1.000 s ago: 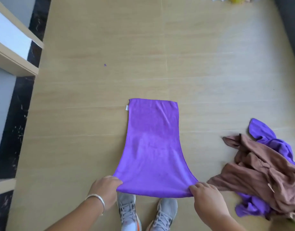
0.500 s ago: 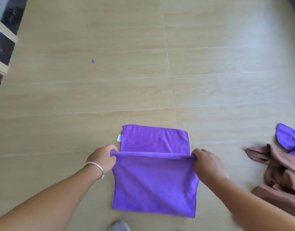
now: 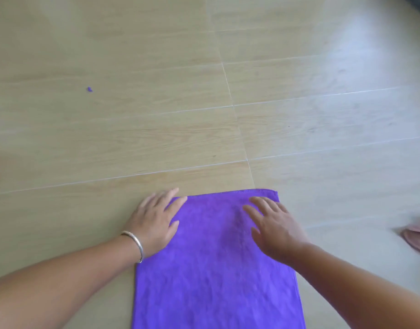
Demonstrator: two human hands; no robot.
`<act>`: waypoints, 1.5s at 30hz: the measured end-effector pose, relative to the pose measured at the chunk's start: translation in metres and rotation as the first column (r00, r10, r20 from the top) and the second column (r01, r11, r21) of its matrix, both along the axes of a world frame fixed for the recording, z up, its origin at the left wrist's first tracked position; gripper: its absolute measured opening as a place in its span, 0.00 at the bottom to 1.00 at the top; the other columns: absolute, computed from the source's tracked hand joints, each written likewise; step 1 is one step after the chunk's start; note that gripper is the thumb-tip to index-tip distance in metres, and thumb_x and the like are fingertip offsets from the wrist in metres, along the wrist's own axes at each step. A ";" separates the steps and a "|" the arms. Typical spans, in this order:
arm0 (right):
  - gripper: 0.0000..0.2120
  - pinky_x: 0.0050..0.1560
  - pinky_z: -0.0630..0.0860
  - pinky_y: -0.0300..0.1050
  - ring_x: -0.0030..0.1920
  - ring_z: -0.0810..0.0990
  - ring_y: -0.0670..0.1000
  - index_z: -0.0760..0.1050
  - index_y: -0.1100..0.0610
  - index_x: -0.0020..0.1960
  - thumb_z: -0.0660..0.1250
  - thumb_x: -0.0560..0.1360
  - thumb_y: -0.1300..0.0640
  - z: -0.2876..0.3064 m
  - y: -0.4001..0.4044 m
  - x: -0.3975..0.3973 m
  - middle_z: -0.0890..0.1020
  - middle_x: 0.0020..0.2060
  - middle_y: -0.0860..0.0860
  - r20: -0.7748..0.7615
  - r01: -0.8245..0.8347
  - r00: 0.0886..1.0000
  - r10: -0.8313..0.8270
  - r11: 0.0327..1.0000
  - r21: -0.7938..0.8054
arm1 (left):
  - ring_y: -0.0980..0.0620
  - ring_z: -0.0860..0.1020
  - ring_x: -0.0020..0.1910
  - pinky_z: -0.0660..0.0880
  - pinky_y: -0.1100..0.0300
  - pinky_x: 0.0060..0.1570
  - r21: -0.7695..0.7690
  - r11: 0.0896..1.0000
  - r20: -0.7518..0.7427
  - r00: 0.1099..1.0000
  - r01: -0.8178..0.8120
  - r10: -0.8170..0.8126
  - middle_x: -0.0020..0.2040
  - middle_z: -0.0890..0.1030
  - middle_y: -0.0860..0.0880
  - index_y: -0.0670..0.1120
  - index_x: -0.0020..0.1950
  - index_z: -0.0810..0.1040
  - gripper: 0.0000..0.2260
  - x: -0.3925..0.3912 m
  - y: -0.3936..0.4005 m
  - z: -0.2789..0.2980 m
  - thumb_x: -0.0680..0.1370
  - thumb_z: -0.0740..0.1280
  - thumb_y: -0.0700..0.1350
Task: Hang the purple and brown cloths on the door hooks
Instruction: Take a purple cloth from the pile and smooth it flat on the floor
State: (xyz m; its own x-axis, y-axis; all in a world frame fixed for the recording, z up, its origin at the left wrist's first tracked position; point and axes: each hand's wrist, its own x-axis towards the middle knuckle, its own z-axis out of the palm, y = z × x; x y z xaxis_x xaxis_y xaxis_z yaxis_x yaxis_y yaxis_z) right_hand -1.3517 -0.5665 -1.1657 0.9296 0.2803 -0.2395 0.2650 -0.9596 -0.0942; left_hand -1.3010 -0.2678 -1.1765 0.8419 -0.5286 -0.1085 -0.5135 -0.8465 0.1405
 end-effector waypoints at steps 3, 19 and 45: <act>0.29 0.57 0.78 0.50 0.62 0.78 0.55 0.78 0.51 0.62 0.72 0.64 0.40 -0.002 0.002 -0.041 0.79 0.62 0.54 -0.118 -0.181 0.977 0.179 0.983 -0.003 | 0.47 0.55 0.78 0.56 0.47 0.73 0.153 0.984 -0.217 0.975 0.089 -0.055 0.80 0.52 0.47 0.53 0.79 0.56 0.30 -0.041 -0.010 -0.006 0.78 0.58 0.58; 0.30 0.74 0.54 0.53 0.77 0.51 0.54 0.52 0.52 0.78 0.53 0.80 0.43 -0.026 0.012 -0.007 0.51 0.78 0.55 -0.125 -0.056 0.991 0.043 0.993 -0.105 | 0.51 0.39 0.78 0.50 0.47 0.75 0.335 0.942 -0.263 0.963 0.031 0.062 0.79 0.37 0.50 0.55 0.79 0.39 0.33 -0.013 -0.017 -0.019 0.80 0.51 0.62; 0.28 0.56 0.78 0.57 0.62 0.78 0.60 0.79 0.65 0.60 0.47 0.70 0.60 0.046 -0.007 -0.131 0.80 0.60 0.60 -0.266 -0.106 0.962 0.053 0.976 -0.191 | 0.44 0.48 0.78 0.52 0.47 0.74 0.525 0.777 -0.387 0.911 0.347 -0.145 0.79 0.46 0.40 0.39 0.79 0.48 0.31 -0.122 0.031 0.044 0.74 0.39 0.38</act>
State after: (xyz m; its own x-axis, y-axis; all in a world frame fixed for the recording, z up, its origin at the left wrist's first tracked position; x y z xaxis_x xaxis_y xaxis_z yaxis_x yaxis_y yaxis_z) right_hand -1.4831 -0.5731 -1.1200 0.8052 0.2717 -0.5272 0.3333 -0.9425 0.0232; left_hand -1.4232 -0.2365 -1.1321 0.5590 -0.4668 -0.6853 -0.7299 -0.6692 -0.1395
